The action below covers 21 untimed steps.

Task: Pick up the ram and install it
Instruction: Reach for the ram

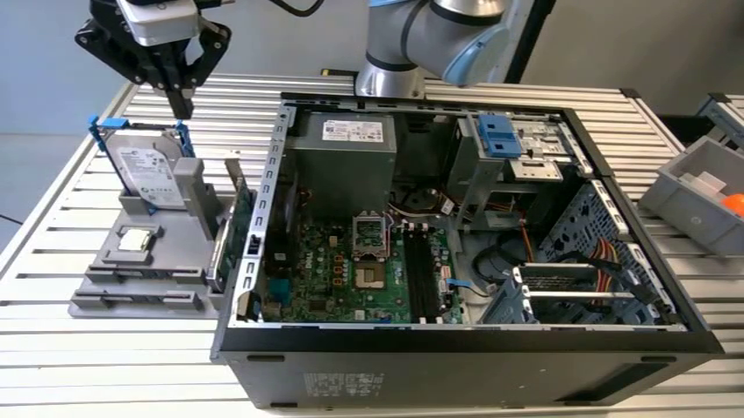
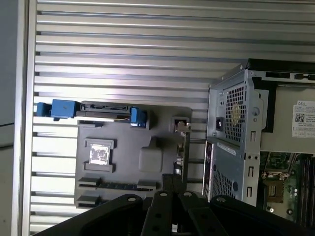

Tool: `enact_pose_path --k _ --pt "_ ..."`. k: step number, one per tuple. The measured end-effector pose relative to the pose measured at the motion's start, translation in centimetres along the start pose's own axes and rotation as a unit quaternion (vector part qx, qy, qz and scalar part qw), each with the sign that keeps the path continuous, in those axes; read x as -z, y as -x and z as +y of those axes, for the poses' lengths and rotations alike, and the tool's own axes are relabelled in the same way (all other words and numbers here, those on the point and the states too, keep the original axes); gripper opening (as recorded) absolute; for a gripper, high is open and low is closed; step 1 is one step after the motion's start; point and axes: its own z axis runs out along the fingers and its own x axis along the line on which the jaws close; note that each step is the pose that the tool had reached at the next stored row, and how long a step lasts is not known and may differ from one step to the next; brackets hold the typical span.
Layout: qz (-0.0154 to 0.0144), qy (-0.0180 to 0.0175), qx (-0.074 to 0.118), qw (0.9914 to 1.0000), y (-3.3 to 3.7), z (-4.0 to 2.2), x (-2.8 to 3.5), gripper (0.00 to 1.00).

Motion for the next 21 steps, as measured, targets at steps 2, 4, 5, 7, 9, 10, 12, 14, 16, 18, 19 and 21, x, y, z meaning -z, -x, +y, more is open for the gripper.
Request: enact_pose_path --k 2,4,5,7,9,10,12,14,16,18,19,21 --pt "0.0000 0.0000 0.000 1.00000 -0.22 0.01 -0.01 0.00" --pt "0.0000 0.0000 0.000 1.00000 -0.43 0.01 -0.01 0.00" --pt "0.0000 0.0000 0.000 1.00000 -0.54 0.01 -0.01 0.00" --pt "0.0001 0.0000 0.000 1.00000 -0.75 0.02 -0.01 0.00" --pt "0.0001 0.0000 0.000 1.00000 -0.94 0.02 -0.02 0.00" --pt "0.0001 0.0000 0.000 1.00000 -1.04 0.03 -0.02 0.00" --pt "0.0002 0.0000 0.000 1.00000 -1.24 0.03 -0.02 0.00" --pt "0.0003 0.0000 0.000 1.00000 -1.44 0.04 -0.03 0.00" --pt "0.0003 0.0000 0.000 1.00000 -1.66 0.04 -0.03 0.00" --pt "0.0003 0.0000 0.000 1.00000 -1.85 0.05 -0.04 0.00" --pt "0.0003 0.0000 0.000 1.00000 -1.95 0.05 -0.04 0.00" --pt "0.0004 0.0000 0.000 1.00000 -2.13 0.05 -0.04 0.00"
